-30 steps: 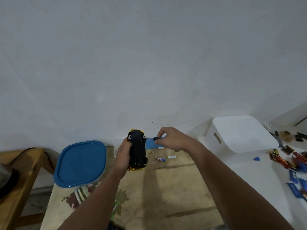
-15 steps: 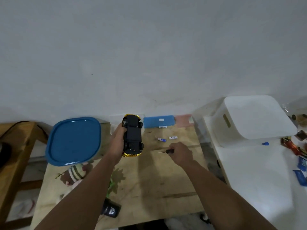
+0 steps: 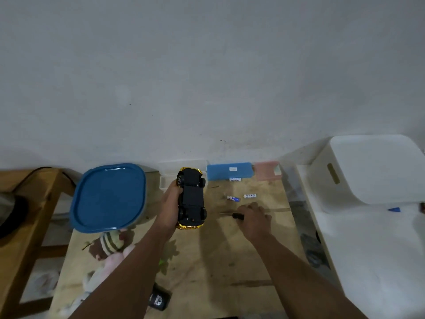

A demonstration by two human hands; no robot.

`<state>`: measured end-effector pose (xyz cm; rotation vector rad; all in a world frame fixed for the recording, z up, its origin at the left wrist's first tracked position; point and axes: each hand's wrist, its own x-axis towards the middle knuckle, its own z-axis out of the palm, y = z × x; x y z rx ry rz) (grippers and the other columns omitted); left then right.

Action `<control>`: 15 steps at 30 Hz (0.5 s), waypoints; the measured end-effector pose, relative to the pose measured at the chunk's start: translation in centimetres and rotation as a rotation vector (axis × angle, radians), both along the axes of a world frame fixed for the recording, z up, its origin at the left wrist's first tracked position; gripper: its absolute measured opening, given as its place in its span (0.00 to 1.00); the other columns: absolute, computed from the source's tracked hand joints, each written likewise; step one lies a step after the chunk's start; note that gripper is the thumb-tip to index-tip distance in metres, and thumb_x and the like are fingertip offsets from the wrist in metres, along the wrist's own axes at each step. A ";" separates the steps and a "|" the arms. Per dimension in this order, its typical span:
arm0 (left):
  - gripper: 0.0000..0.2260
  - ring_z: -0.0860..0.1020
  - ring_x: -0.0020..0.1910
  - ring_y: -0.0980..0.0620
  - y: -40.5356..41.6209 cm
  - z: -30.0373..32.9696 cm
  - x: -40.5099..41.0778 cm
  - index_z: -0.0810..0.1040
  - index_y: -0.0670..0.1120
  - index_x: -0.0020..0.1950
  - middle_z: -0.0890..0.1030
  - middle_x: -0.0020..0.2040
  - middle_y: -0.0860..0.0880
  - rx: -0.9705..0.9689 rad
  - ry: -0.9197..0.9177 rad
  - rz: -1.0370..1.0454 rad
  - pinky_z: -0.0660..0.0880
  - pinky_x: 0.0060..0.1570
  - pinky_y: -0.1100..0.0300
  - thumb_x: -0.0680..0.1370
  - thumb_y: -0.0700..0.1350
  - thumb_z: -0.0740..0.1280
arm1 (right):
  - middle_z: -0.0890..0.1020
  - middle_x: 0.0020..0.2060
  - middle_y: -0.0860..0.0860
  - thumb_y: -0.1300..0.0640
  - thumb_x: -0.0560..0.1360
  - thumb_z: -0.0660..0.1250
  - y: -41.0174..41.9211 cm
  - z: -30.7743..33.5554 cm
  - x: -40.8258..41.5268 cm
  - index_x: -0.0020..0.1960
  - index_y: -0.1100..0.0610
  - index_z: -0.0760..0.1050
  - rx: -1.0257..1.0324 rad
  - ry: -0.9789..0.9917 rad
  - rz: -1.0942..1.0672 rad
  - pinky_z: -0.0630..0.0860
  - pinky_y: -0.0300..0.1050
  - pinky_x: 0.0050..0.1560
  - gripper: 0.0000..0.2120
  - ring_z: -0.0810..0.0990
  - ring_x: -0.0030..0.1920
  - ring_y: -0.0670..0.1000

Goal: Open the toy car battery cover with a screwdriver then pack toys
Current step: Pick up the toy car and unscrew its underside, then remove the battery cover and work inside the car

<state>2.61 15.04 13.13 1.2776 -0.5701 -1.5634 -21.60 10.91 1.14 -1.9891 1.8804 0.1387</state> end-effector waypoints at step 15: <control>0.23 0.81 0.46 0.37 2.0 3.3 -0.5 0.81 0.46 0.65 0.82 0.51 0.35 -0.034 -0.080 -0.043 0.81 0.45 0.43 0.78 0.60 0.65 | 0.82 0.50 0.45 0.59 0.77 0.71 -2.2 19.6 4.8 0.56 0.52 0.84 -0.121 -0.798 0.242 0.73 0.29 0.48 0.09 0.78 0.46 0.36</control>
